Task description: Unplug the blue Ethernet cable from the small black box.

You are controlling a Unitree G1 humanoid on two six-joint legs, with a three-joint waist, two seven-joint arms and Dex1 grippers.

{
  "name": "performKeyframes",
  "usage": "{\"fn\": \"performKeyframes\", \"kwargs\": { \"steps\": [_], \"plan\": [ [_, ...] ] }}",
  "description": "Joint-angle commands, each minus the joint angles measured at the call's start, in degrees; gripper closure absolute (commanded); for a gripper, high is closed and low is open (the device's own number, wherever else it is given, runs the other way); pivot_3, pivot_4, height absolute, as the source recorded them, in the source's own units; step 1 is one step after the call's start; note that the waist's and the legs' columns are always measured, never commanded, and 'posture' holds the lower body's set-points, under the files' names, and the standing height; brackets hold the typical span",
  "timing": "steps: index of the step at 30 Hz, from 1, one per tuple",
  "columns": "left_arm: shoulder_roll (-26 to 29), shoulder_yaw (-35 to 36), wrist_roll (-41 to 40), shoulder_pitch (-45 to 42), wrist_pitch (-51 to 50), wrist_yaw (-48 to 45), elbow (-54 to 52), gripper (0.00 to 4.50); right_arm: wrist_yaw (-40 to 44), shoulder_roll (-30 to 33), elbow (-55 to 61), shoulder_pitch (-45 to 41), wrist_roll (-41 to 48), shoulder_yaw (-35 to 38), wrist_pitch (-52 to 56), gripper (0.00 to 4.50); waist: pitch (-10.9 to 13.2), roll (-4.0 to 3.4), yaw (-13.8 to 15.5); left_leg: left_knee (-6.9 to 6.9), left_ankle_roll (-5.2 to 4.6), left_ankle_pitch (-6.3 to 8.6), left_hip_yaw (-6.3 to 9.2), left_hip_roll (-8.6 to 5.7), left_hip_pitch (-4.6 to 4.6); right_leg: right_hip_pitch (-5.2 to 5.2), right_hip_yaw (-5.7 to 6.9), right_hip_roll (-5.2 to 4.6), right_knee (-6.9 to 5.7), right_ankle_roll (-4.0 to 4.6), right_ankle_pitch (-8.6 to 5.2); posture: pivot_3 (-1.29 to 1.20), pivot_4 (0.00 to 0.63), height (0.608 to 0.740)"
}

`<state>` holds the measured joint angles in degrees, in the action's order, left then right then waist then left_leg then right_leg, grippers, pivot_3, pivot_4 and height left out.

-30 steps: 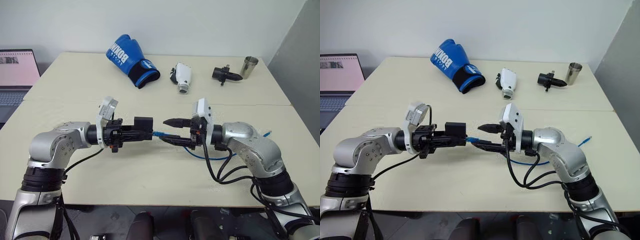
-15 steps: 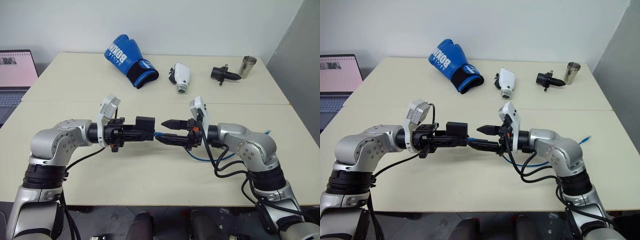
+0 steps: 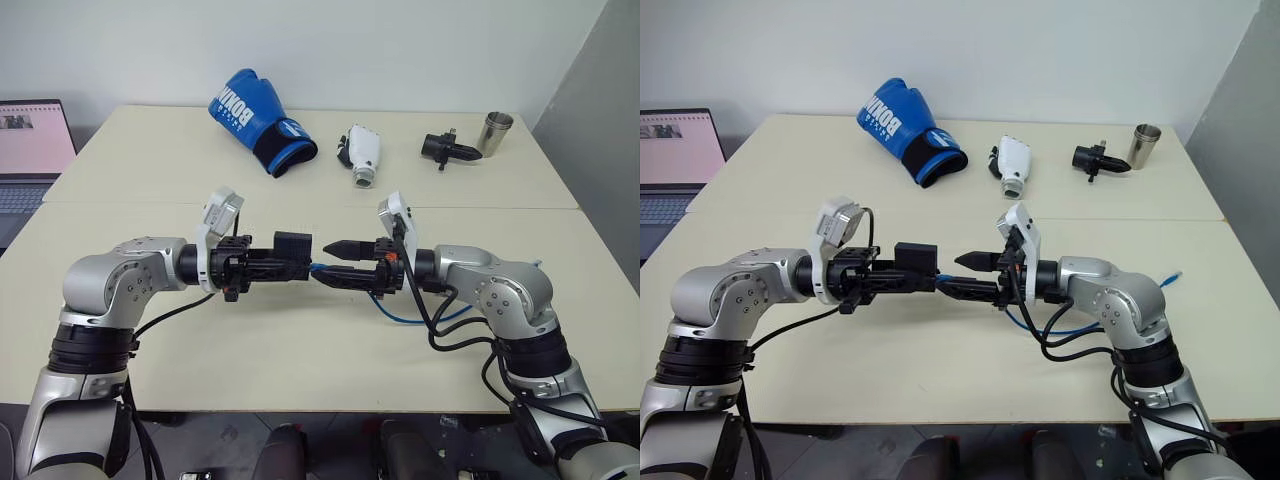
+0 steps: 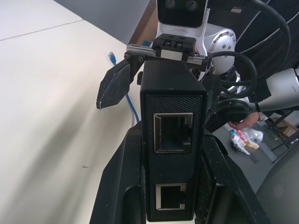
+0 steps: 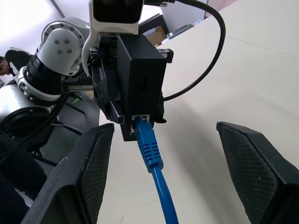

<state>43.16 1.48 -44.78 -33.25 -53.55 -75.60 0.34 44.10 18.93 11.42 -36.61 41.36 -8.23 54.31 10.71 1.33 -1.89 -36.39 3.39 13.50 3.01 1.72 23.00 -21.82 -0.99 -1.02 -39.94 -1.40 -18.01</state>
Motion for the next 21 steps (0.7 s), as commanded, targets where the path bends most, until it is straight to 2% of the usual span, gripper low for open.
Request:
{"fn": "performKeyframes", "kwargs": {
  "steps": [1, 13, 21],
  "plan": [
    [-0.2, 1.0, -1.2, -1.2, -0.5, 0.1, -0.3, 3.69, 0.7, -0.1, 1.1, -0.8, 0.9, 0.8, -0.4, 0.78, 0.0, 0.00, 0.0, 0.00, 0.00, 0.00, 0.00, 0.00, 0.00, 0.00, 0.00, 0.00, 0.00, 0.00, 0.00, 0.00, 0.150, 0.740],
    [-0.3, 1.2, -0.7, -1.4, 0.6, -0.3, 0.4, 3.69, 3.9, 2.6, 1.3, -0.5, 1.6, -0.2, 2.4, 0.78, 0.0, 0.00, 0.0, 0.00, 0.00, 0.00, 0.00, 0.00, 0.00, 0.00, 0.00, 0.00, 0.00, 0.00, 0.00, 0.00, 0.150, 0.740],
    [-0.3, 0.8, -0.5, -1.2, 1.2, -0.5, 0.6, 3.69, 3.0, 1.2, 1.0, -1.4, 2.7, 1.3, 3.5, 0.78, 0.0, 0.00, 0.0, 0.00, 0.00, 0.00, 0.00, 0.00, 0.01, 0.00, 0.00, 0.00, 0.00, 0.00, 0.00, 0.00, 0.150, 0.740]
  ]
}}
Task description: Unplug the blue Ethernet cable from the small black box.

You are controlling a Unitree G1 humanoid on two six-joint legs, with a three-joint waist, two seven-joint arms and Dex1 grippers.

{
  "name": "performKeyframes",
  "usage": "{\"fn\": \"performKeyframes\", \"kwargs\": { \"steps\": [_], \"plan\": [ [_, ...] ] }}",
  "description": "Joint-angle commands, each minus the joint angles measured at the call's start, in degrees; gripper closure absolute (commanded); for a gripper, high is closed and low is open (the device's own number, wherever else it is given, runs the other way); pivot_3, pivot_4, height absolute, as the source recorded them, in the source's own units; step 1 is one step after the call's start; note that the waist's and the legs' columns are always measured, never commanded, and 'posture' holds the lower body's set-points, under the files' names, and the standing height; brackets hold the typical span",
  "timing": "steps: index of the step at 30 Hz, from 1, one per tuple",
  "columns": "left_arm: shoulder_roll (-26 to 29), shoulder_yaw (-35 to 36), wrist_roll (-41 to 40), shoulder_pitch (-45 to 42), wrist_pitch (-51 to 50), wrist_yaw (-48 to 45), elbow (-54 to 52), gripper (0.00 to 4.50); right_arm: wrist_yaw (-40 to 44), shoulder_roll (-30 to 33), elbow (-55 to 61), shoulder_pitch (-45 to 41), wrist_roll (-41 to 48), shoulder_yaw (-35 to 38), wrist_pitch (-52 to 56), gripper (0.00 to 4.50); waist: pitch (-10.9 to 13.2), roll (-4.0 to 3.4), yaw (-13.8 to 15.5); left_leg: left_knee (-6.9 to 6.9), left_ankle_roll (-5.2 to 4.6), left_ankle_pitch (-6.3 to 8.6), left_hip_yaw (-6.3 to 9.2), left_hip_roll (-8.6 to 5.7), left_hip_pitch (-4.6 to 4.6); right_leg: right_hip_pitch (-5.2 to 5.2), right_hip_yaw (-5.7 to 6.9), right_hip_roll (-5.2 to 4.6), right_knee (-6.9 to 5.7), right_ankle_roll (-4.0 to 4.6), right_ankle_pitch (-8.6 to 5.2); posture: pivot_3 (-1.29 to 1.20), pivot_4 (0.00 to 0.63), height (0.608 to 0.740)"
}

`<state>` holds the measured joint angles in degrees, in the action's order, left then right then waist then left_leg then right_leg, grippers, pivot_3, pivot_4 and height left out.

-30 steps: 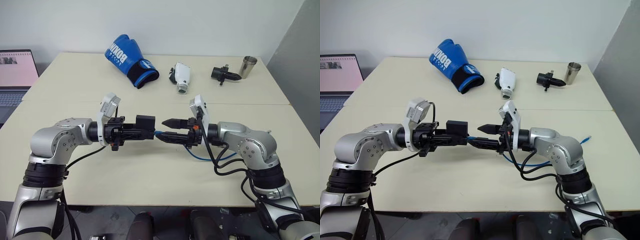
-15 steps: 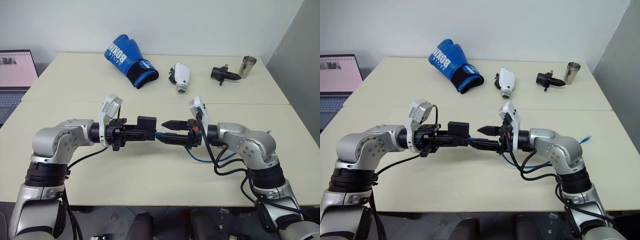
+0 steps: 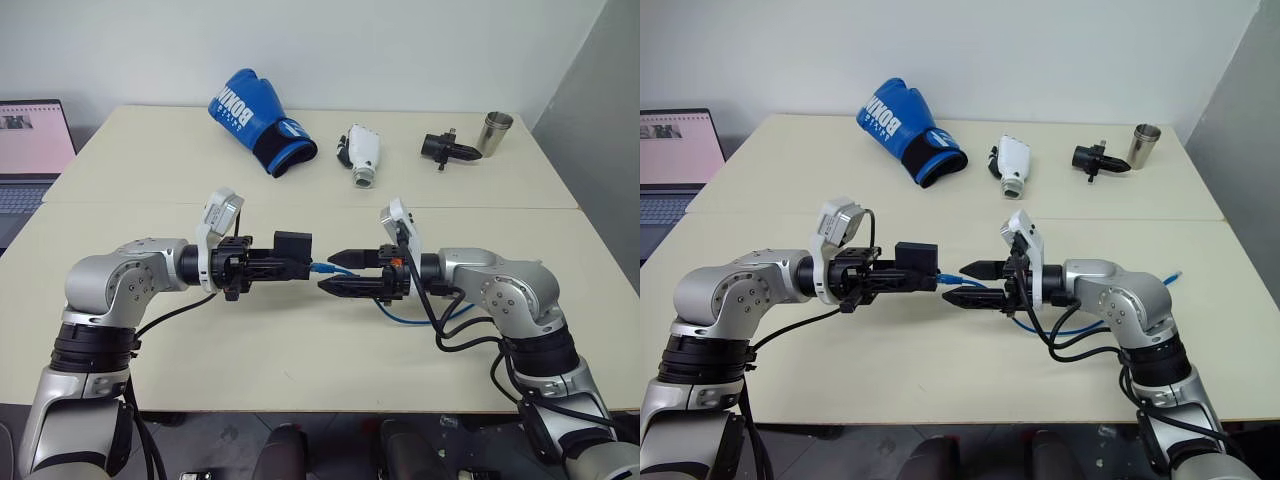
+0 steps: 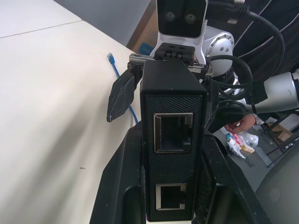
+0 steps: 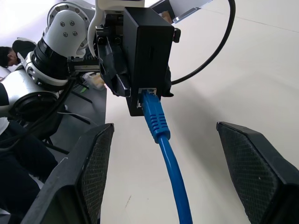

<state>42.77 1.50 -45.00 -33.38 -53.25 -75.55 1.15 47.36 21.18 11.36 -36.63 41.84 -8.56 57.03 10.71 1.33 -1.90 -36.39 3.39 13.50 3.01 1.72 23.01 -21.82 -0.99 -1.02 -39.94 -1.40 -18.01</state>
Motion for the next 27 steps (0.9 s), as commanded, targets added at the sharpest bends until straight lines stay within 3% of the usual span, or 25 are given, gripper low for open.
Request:
{"fn": "performKeyframes", "kwargs": {
  "steps": [1, 6, 7, 8, 9, 20, 27],
  "plan": [
    [0.0, 0.7, -0.2, -1.1, 0.9, -0.5, -0.2, 3.69, -0.5, -1.3, 1.0, -1.5, 2.5, 1.8, 1.2, 0.78, 0.0, 0.00, 0.0, 0.00, 0.00, 0.00, 0.00, 0.00, 0.00, 0.00, 0.00, 0.00, 0.00, 0.00, 0.00, 0.00, 0.150, 0.740],
    [-0.2, 0.7, -0.3, -1.1, 0.9, -0.5, -0.4, 3.69, -1.7, -2.3, -0.1, -1.7, 2.2, 2.1, 1.8, 0.78, 0.0, 0.00, 0.0, 0.00, 0.00, 0.00, 0.00, 0.00, 0.00, 0.00, 0.00, 0.00, 0.00, 0.00, 0.00, 0.00, 0.150, 0.740],
    [-0.2, 0.7, -0.3, -1.1, 1.0, -0.5, -0.4, 3.69, -1.9, -2.4, -0.3, -1.8, 2.3, 2.2, 1.9, 1.15, 0.0, 0.00, 0.0, 0.00, 0.00, 0.00, 0.00, 0.00, 0.00, 0.00, 0.00, 0.00, 0.00, 0.00, 0.00, 0.00, 0.150, 0.740],
    [-0.2, 0.7, -0.3, -1.1, 1.0, -0.5, -0.4, 3.69, -2.1, -2.6, -0.5, -1.8, 2.7, 2.6, 2.3, 1.18, 0.0, 0.00, 0.0, 0.00, 0.00, 0.00, 0.00, 0.00, 0.00, 0.00, 0.00, 0.00, 0.00, 0.00, 0.00, 0.00, 0.150, 0.740],
    [-0.3, 0.7, -0.3, -1.1, 0.9, -0.5, -0.4, 3.69, -2.2, -2.7, -0.7, -1.8, 2.7, 2.6, 2.4, 1.55, 0.0, 0.00, 0.0, 0.00, 0.00, 0.00, 0.00, 0.00, 0.00, 0.00, 0.00, 0.00, 0.00, 0.00, 0.00, 0.00, 0.150, 0.740],
    [-0.4, 0.6, -0.2, -1.0, 0.9, -0.1, -0.7, 3.69, -2.8, -3.8, -1.7, -2.4, 4.7, 4.5, 4.1, 4.04, 0.0, 0.00, 0.0, 0.00, 0.00, 0.00, 0.00, 0.00, 0.00, -0.01, 0.00, 0.00, 0.00, 0.00, 0.00, 0.00, 0.150, 0.740],
    [-0.6, 0.8, -0.3, -1.2, 0.9, 0.3, -0.6, 3.69, -1.8, -3.2, -0.5, -2.1, 5.5, 3.7, 4.8, 4.07, 0.0, 0.00, 0.0, 0.00, 0.00, 0.00, 0.00, 0.00, 0.00, -0.01, 0.00, 0.00, 0.00, 0.00, 0.00, 0.00, 0.150, 0.740]
  ]
}}
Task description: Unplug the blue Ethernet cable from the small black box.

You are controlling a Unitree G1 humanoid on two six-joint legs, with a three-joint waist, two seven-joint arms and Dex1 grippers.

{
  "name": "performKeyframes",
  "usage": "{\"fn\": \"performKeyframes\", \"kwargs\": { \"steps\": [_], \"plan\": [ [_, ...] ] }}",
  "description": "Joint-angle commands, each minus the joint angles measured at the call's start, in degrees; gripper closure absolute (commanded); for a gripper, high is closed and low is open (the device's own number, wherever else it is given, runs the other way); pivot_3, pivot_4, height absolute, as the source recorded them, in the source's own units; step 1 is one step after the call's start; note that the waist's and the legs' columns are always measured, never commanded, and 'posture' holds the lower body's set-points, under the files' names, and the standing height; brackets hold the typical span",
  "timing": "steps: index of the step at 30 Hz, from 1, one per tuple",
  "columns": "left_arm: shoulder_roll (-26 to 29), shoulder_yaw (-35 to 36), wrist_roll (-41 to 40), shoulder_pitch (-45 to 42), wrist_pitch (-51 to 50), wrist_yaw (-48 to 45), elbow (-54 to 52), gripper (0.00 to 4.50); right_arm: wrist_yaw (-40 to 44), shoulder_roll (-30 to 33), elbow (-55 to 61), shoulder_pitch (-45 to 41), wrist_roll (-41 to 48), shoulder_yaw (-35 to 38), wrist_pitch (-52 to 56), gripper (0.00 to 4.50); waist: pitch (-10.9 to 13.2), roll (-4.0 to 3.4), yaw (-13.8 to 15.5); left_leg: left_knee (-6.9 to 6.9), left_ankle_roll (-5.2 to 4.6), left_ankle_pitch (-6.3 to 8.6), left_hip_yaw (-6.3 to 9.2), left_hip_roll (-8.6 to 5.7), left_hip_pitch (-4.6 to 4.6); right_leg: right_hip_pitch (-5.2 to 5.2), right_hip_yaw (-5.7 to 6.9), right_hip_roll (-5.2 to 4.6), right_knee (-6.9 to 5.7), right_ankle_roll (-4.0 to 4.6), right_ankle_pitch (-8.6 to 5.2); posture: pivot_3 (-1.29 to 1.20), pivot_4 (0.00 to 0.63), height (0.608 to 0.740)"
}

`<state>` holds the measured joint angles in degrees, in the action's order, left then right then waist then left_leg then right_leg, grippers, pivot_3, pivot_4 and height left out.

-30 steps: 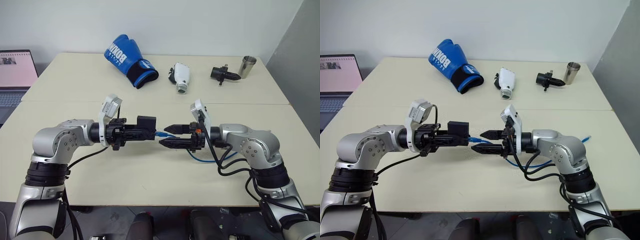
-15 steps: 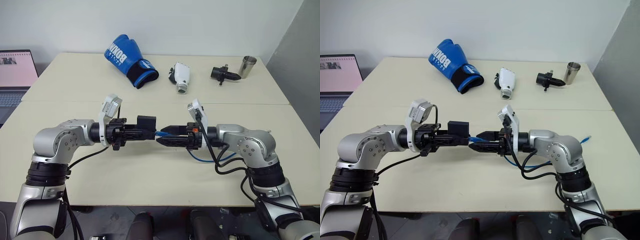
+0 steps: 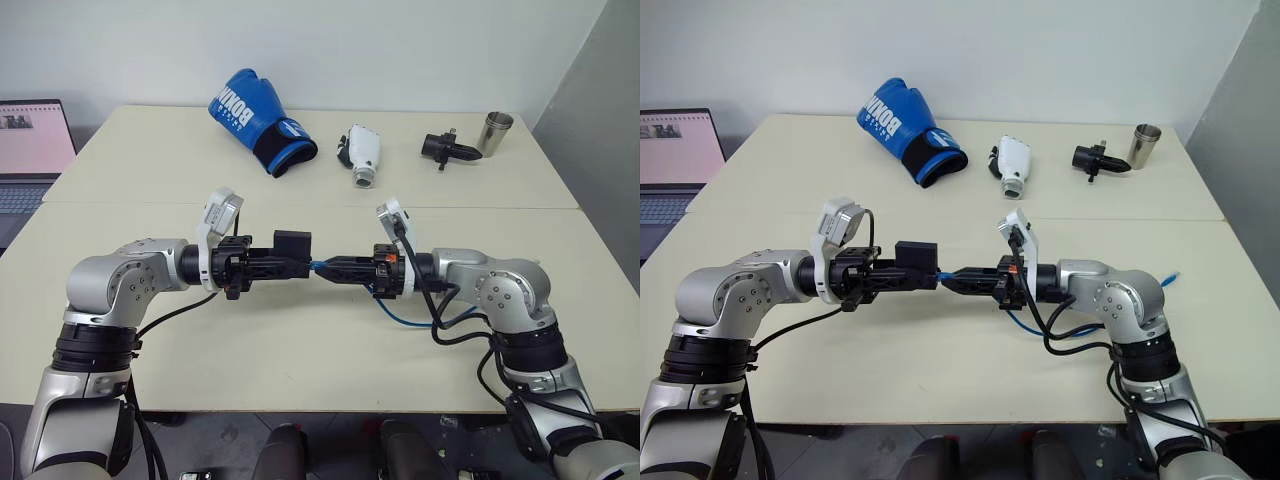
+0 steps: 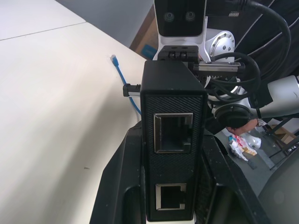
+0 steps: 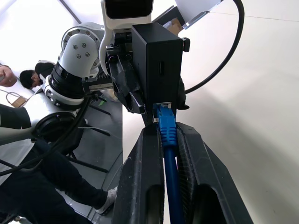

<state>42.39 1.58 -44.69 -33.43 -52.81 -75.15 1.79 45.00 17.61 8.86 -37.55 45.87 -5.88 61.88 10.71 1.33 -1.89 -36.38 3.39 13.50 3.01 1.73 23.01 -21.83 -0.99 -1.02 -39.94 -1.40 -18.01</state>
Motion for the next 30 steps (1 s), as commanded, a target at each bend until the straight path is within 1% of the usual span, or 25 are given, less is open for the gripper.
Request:
{"fn": "performKeyframes", "kwargs": {
  "steps": [1, 3, 4, 5, 6, 9, 14, 22, 30],
  "plan": [
    [-0.3, 0.7, -0.7, -1.1, 0.4, 0.0, -1.2, 3.69, 0.9, 0.5, 2.2, -1.1, 1.7, 0.9, 0.2, 4.07, 0.0, 0.00, 0.0, 0.00, 0.00, 0.00, 0.00, 0.00, 0.00, 0.00, 0.00, 0.00, 0.00, 0.00, 0.00, 0.00, 0.150, 0.740],
    [-0.4, 0.7, -0.7, -1.2, 0.3, 0.1, -1.3, 3.69, 1.0, 0.6, 2.3, -1.1, 1.7, 0.8, 0.0, 4.07, 0.0, 0.00, 0.0, 0.00, 0.00, 0.00, 0.00, 0.00, 0.00, 0.00, 0.00, 0.00, 0.00, 0.00, 0.00, 0.00, 0.150, 0.740],
    [-0.4, 0.7, -0.7, -1.2, 0.3, 0.1, -1.3, 3.69, 1.1, 0.8, 2.5, -1.1, 1.5, 0.6, -0.2, 3.67, 0.0, 0.00, 0.0, 0.00, 0.00, 0.00, 0.00, 0.00, 0.00, 0.00, 0.00, 0.00, 0.00, 0.00, 0.00, 0.00, 0.150, 0.740],
    [-0.4, 0.7, -0.7, -1.2, 0.2, 0.1, -1.3, 3.69, 1.3, 1.0, 2.6, -1.0, 1.3, 0.4, -0.4, 3.59, 0.0, 0.00, 0.0, 0.00, 0.00, 0.00, 0.00, 0.00, 0.00, 0.00, 0.00, 0.00, 0.00, 0.00, 0.00, 0.00, 0.150, 0.740],
    [-0.5, 0.8, -0.7, -1.2, 0.1, 0.1, -1.3, 3.69, 1.5, 1.2, 2.7, -1.0, 1.2, 0.1, -0.4, 3.29, 0.0, 0.00, 0.0, 0.00, 0.00, 0.00, 0.00, 0.00, 0.00, 0.00, 0.00, 0.00, 0.00, 0.00, 0.00, 0.00, 0.150, 0.740],
    [-0.5, 0.9, -1.0, -1.2, -0.2, 0.2, -1.4, 3.69, 2.1, 1.7, 3.3, -0.9, 1.0, -0.7, -0.6, 2.63, 0.0, 0.00, 0.0, 0.00, 0.00, 0.00, 0.00, 0.00, 0.01, 0.00, 0.00, 0.00, 0.00, 0.00, 0.00, 0.00, 0.150, 0.740],
    [-0.4, 1.0, -1.2, -1.2, -0.7, 0.3, -1.4, 3.69, 2.0, 1.3, 3.4, -0.7, 1.6, -0.5, -0.6, 2.60, 0.0, 0.00, 0.0, 0.00, 0.00, 0.00, 0.00, 0.00, 0.01, 0.00, 0.00, 0.00, 0.00, 0.00, 0.00, 0.00, 0.150, 0.740],
    [-0.3, 1.1, -1.5, -1.1, -1.0, 0.3, -1.6, 3.69, -0.2, -0.9, 0.8, -1.5, 2.2, 1.8, 0.2, 2.60, 0.0, 0.00, 0.0, 0.01, 0.00, 0.00, 0.00, 0.00, 0.01, -0.01, 0.00, 0.00, 0.00, 0.00, 0.00, 0.00, 0.150, 0.740],
    [-0.3, 1.1, -1.4, -1.3, -0.8, 0.4, -1.5, 3.69, -0.3, -1.1, 0.7, -1.5, 2.3, 1.8, 0.4, 2.60, 0.0, 0.00, 0.0, 0.01, 0.00, 0.00, 0.00, 0.00, 0.01, -0.01, -0.01, 0.00, 0.00, 0.00, 0.00, 0.00, 0.150, 0.740]
  ]
}}
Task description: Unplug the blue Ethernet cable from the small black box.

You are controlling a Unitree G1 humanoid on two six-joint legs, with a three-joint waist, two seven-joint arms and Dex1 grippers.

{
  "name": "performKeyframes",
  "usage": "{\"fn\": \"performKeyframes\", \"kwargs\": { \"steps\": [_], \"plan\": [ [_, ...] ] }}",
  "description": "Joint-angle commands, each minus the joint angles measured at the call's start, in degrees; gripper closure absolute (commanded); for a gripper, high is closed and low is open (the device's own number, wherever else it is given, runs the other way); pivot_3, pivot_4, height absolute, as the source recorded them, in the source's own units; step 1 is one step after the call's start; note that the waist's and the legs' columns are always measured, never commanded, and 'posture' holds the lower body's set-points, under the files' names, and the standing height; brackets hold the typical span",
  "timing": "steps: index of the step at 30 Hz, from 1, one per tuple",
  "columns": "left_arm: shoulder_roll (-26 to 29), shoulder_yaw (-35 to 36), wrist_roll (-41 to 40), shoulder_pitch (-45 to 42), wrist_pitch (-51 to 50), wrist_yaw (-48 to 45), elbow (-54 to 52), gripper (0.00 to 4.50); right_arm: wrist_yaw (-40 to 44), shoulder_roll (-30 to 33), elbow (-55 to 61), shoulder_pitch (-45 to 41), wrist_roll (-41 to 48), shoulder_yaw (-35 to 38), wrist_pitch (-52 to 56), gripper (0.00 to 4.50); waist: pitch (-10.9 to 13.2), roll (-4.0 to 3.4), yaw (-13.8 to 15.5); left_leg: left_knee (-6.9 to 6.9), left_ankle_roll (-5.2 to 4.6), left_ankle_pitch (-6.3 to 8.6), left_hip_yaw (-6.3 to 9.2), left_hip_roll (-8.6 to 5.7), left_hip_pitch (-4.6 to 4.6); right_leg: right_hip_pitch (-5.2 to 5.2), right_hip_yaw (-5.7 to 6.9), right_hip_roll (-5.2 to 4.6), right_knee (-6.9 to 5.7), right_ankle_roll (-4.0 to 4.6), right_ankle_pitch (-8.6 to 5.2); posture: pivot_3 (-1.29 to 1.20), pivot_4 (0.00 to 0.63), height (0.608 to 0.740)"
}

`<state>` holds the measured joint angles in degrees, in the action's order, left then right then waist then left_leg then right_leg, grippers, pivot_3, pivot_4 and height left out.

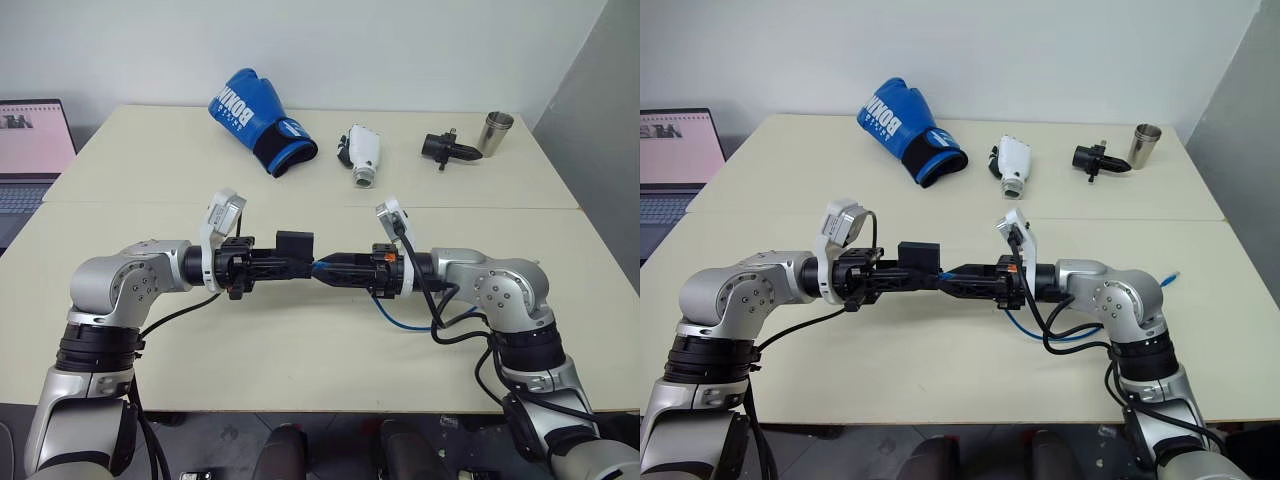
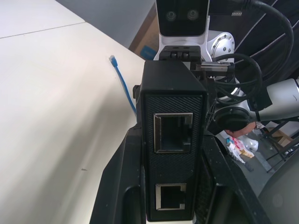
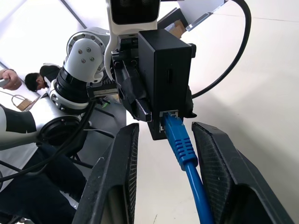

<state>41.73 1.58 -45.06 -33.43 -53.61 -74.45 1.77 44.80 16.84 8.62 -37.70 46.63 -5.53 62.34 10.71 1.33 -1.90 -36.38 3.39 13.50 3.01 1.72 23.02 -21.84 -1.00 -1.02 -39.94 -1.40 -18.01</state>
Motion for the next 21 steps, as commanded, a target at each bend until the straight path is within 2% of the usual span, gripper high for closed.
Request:
{"fn": "performKeyframes", "kwargs": {
  "steps": [1, 6, 9, 15, 21],
  "plan": [
    [0.3, 1.0, -0.9, -1.3, 0.0, -0.3, -1.4, 3.69, -0.2, -0.4, 0.8, -1.4, 1.5, 1.5, -0.1, 2.60, 0.0, 0.00, 0.0, 0.00, 0.00, 0.00, 0.00, 0.00, 0.00, 0.00, 0.00, 0.00, 0.00, 0.00, 0.00, 0.00, 0.150, 0.740],
    [0.2, 0.9, -0.9, -1.4, 0.1, -0.4, -1.3, 3.69, -0.3, -0.4, 0.6, -1.4, 1.4, 1.7, -0.1, 2.60, 0.0, 0.00, 0.0, 0.00, 0.00, 0.00, 0.00, 0.00, 0.00, 0.00, 0.00, 0.00, 0.00, 0.00, 0.00, 0.00, 0.150, 0.740],
    [0.2, 0.8, -1.0, -1.3, 0.1, -0.5, -1.6, 3.69, -0.5, -0.4, 0.5, -1.4, 1.5, 1.8, 0.0, 3.12, 0.0, 0.00, 0.0, 0.00, 0.00, 0.00, 0.00, 0.00, 0.00, 0.00, 0.00, 0.00, 0.00, 0.00, 0.00, 0.00, 0.150, 0.740],
    [0.2, 0.7, -1.1, -1.2, -0.1, -0.7, -1.7, 3.69, -0.4, -0.4, 0.5, -1.4, 1.7, 1.9, 0.0, 4.43, 0.0, 0.00, 0.0, 0.00, 0.00, 0.00, 0.00, 0.00, 0.00, 0.00, 0.01, 0.00, 0.00, 0.00, 0.00, 0.00, 0.150, 0.740],
    [0.2, 0.4, -1.1, -0.9, -0.2, -1.0, -2.0, 3.69, -0.1, -0.3, 0.6, -1.5, 2.2, 2.2, 0.6, 4.44, 0.0, 0.00, 0.0, 0.00, 0.00, 0.00, -0.01, 0.00, 0.00, -0.01, 0.00, 0.00, 0.00, 0.00, 0.00, 0.00, 0.150, 0.740]
  ]
}}
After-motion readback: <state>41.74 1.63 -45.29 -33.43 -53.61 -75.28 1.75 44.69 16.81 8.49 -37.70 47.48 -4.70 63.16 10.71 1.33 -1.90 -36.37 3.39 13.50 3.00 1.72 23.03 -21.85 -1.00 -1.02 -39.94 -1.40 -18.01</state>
